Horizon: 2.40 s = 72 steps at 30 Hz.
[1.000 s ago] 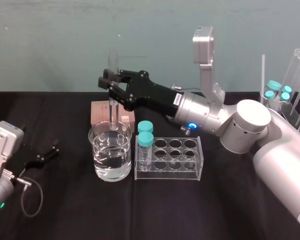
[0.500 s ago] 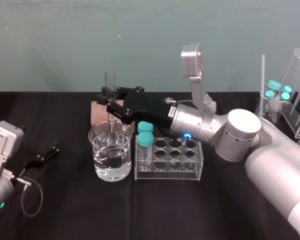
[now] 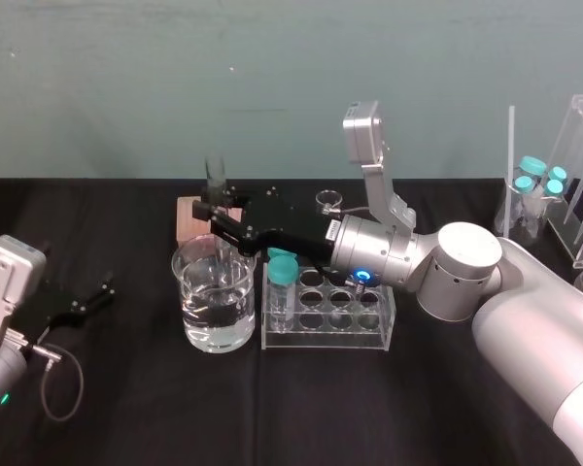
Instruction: Hold the test tube with one hand and immerse one end into the beaker, then return it to the test tube rack.
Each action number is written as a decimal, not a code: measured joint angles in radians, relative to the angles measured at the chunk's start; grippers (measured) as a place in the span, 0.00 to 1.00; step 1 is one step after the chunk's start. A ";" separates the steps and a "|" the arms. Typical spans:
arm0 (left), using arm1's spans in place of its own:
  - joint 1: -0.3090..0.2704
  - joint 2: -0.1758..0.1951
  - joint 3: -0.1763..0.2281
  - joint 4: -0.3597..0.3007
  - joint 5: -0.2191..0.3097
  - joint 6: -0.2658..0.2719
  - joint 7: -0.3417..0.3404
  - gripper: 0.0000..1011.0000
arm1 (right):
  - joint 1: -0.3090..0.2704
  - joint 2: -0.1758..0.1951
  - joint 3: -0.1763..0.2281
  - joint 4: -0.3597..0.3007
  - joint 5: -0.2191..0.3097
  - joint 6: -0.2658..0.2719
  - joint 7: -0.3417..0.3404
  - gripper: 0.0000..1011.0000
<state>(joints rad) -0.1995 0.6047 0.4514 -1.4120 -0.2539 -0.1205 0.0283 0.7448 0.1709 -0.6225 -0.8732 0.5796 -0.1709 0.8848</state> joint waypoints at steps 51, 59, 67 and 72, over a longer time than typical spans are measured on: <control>0.000 0.000 0.000 0.000 0.000 0.000 0.000 0.99 | 0.014 -0.029 0.021 0.055 -0.041 -0.014 0.015 0.22; 0.000 0.000 0.000 0.000 0.000 0.000 0.000 0.99 | 0.018 -0.034 0.022 0.065 -0.045 -0.017 0.019 0.22; 0.000 0.000 0.000 0.000 0.000 0.000 0.000 0.99 | 0.019 -0.034 0.025 0.066 -0.046 -0.018 0.020 0.22; 0.000 0.000 0.000 0.000 0.000 0.000 0.000 0.99 | 0.019 -0.033 0.026 0.063 -0.046 -0.018 0.020 0.22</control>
<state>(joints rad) -0.1995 0.6047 0.4514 -1.4119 -0.2539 -0.1205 0.0283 0.7633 0.1377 -0.5969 -0.8099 0.5335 -0.1884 0.9052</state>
